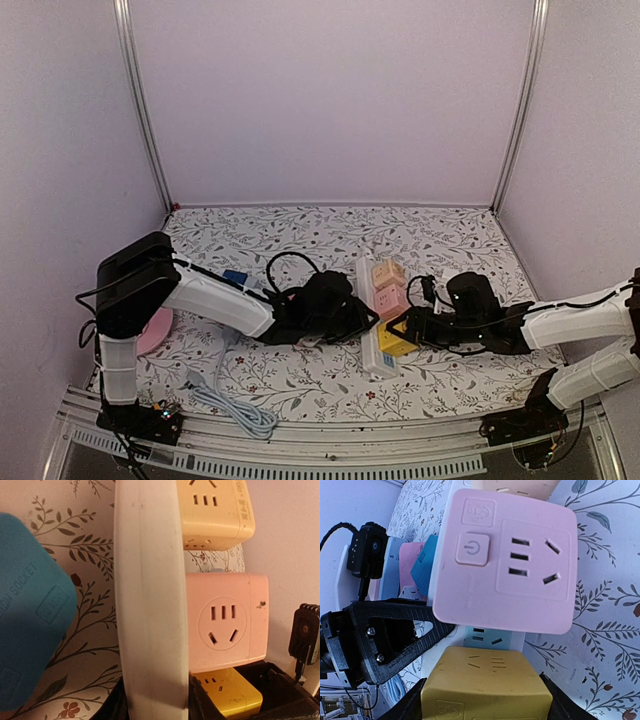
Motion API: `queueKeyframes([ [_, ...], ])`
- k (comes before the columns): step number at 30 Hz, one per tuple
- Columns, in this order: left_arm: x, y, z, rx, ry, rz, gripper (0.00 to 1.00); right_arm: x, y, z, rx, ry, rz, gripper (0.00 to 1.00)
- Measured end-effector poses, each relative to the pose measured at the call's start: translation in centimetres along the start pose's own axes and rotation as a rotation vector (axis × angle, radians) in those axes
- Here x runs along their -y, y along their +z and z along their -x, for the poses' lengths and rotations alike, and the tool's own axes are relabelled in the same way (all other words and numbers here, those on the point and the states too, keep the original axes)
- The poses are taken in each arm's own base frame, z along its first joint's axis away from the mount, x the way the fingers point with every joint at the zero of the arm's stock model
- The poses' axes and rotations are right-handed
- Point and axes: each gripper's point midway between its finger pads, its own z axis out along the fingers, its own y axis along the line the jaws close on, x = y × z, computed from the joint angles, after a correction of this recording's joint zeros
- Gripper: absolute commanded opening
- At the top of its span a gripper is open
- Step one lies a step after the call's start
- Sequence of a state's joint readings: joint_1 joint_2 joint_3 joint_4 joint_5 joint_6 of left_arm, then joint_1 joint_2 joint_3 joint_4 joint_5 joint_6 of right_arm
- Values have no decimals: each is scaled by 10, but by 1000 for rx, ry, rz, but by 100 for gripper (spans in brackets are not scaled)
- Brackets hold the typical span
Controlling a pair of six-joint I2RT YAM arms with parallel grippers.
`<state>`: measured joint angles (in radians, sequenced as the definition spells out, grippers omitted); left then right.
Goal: Pull the plug off the socket
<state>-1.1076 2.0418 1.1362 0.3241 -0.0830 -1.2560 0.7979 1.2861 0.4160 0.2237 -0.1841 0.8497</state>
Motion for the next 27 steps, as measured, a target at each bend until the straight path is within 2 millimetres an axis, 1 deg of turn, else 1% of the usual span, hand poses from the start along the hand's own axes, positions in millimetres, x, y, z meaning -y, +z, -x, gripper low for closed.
queueKeyframes([
  [5, 2, 0, -2, 15, 11, 41, 0, 2, -4, -2, -4, 2, -16, 26],
  [17, 5, -6, -7, 32, 23, 79, 0, 1, -12, -3, -25, -28, -55, 23],
  [21, 5, -6, -8, 38, 21, 83, 0, 0, -13, -2, -30, -39, -68, 20],
  [27, 6, -7, -6, 44, 20, 89, 0, -5, -14, -2, -41, -66, -82, 20],
])
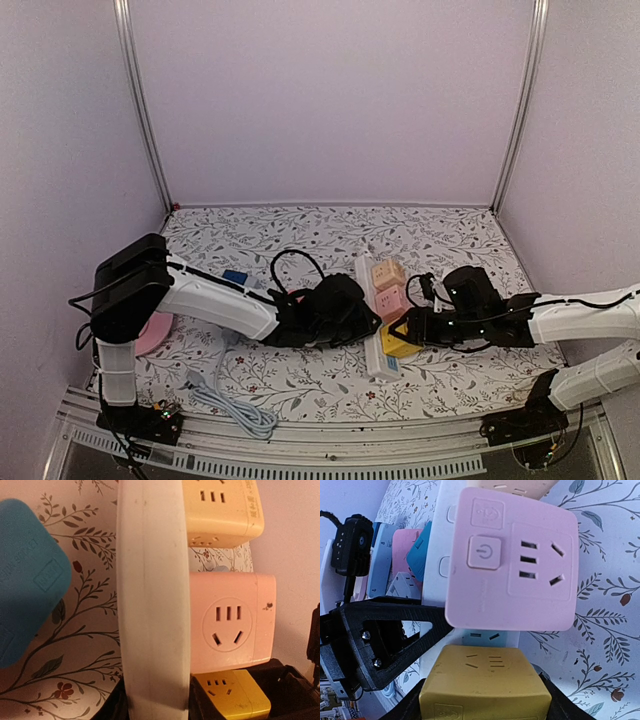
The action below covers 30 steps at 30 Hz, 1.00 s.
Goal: Pull the plug off the socket
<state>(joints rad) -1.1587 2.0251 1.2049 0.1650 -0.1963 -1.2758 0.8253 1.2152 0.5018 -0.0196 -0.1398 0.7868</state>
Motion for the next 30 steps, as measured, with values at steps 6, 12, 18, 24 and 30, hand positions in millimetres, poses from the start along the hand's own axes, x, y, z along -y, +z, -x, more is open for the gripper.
queueKeyframes([
  [6, -5, 0, 4, 16, -2, 29, 0, -10, 6, 2, 1, -33, -54, 20],
  [12, -6, -1, 5, 23, -1, 34, 0, -10, 6, 4, 7, -47, -91, 20],
  [18, -3, -1, 6, 25, -2, 22, 0, 1, 0, 9, 4, -25, -41, 20],
  [24, -14, -2, 9, 35, 0, 47, 0, 7, -16, 24, 65, -8, 40, 16],
  [30, -15, -3, 10, 38, 4, 49, 0, 5, -18, 26, 71, -16, 52, 16],
])
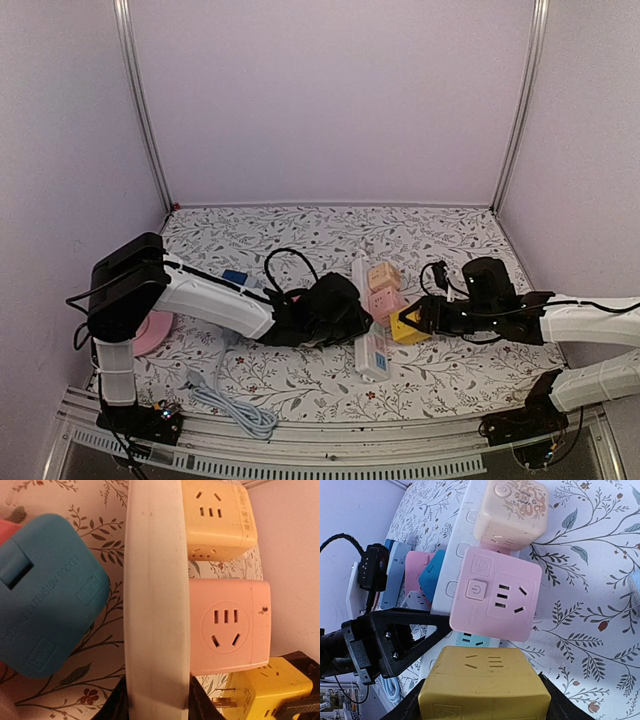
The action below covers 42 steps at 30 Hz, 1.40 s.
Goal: Pull the plug off the socket
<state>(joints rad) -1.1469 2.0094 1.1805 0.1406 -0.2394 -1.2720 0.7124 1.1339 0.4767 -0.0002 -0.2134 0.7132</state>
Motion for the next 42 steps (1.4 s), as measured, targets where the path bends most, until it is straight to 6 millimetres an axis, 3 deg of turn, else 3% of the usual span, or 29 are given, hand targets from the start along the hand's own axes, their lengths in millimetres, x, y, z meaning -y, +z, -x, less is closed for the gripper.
queueKeyframes([
  [5, -6, -5, 2, 6, 0, 6, 0, 10, -3, 5, 26, -13, -48, 17],
  [12, -19, -20, 5, 19, 3, 19, 0, 47, -10, 6, 58, 31, -138, 18],
  [17, -20, -20, 6, 21, 3, 18, 0, 76, -12, -14, 29, 72, -186, 33],
  [30, -19, -20, 6, 19, 20, 14, 0, 85, -14, -13, 63, 114, -177, 91],
  [36, -18, -20, 6, 15, 29, 9, 0, 92, -23, -10, 73, 98, -245, 97],
  [42, -17, -19, 5, 11, 36, -8, 0, 68, -41, 25, 156, 45, -234, 100],
])
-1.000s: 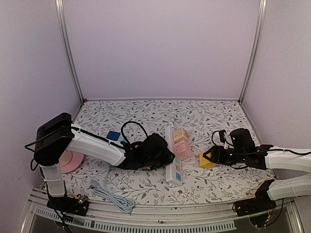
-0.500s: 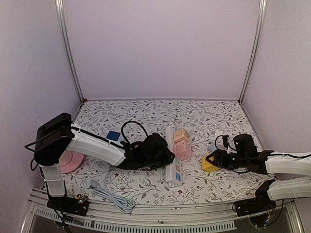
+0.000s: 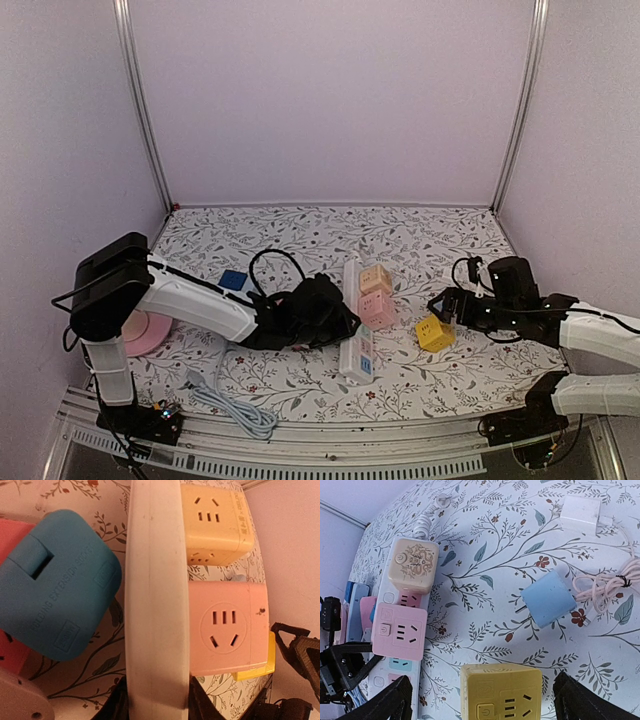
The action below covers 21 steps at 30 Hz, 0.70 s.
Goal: Pull the plug off the socket
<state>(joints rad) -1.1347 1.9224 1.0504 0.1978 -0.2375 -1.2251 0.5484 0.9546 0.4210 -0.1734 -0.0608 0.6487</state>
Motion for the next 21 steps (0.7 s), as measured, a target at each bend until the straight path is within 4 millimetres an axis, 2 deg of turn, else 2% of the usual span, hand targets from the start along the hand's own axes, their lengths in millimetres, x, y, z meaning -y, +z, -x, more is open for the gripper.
queueKeyframes([
  [3, 1, 0, 0, -1, 3, -7, 0, -11, -3, 8, 2, -25, 15, 100],
  [6, 2, 0, 0, -2, 8, -12, 0, -34, -2, 12, -8, -58, 52, 100],
  [10, 1, 0, 0, -4, 10, -14, 0, -79, 10, 3, -64, -130, 120, 100],
  [13, 1, 0, -1, -5, 9, -18, 0, -99, 23, -3, -91, -153, 153, 100],
  [18, 1, 0, -1, -7, 9, -20, 0, -102, 44, -13, -132, -141, 159, 100],
  [21, 1, 0, -1, -7, 9, -20, 0, -100, 48, -15, -134, -131, 158, 99],
])
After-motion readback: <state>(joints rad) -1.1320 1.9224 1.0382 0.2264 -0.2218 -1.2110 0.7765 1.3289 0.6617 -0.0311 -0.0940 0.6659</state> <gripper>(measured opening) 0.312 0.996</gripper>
